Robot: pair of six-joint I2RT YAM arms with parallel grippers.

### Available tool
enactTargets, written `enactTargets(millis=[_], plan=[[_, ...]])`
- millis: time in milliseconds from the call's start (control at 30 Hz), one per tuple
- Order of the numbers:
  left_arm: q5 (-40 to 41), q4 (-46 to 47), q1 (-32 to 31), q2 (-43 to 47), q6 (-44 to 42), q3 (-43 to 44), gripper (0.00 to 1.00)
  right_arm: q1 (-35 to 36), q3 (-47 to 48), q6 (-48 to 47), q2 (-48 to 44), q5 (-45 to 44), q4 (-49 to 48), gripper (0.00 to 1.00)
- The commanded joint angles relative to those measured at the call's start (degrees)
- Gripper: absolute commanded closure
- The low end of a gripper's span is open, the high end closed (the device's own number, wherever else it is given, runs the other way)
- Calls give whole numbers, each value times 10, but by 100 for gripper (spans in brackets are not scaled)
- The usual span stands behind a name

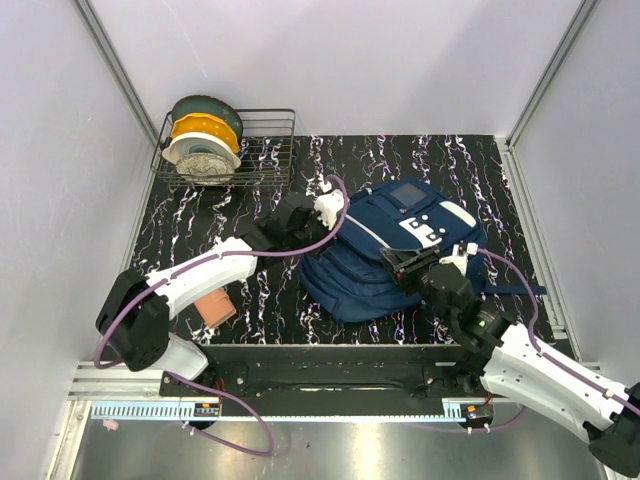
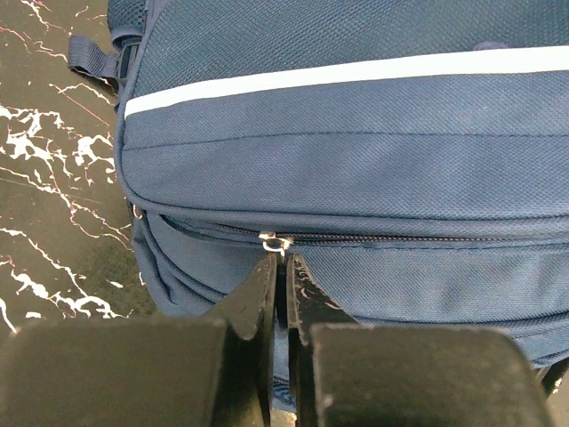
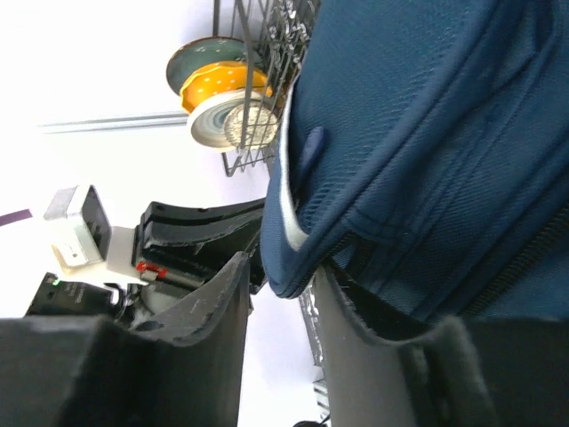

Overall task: Pack the student bag
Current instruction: Unzip the student bag at the center of the board.

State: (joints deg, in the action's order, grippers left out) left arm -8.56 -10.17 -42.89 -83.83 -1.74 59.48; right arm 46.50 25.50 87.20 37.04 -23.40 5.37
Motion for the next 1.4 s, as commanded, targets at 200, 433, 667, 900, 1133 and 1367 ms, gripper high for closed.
enactTargets(millis=[200, 433, 667, 900, 1133, 1367], plan=[[-39, 29, -10, 39, -13, -9, 100, -5, 18, -8, 0, -80, -60, 100], [27, 22, -2, 28, -17, -10, 100, -9, 57, -36, -133, -136, 104, 100], [29, 24, 62, -17, 11, 17, 100, -10, 71, -5, -202, -134, 223, 100], [-3, 17, 70, -70, 16, 56, 95, -9, 37, 49, -253, -130, 240, 100], [13, 62, 71, 35, 65, -1, 24, -9, -8, 157, -229, -133, 152, 100], [138, 50, 80, 145, 153, -81, 1, -9, -5, 199, -147, -133, 62, 100]])
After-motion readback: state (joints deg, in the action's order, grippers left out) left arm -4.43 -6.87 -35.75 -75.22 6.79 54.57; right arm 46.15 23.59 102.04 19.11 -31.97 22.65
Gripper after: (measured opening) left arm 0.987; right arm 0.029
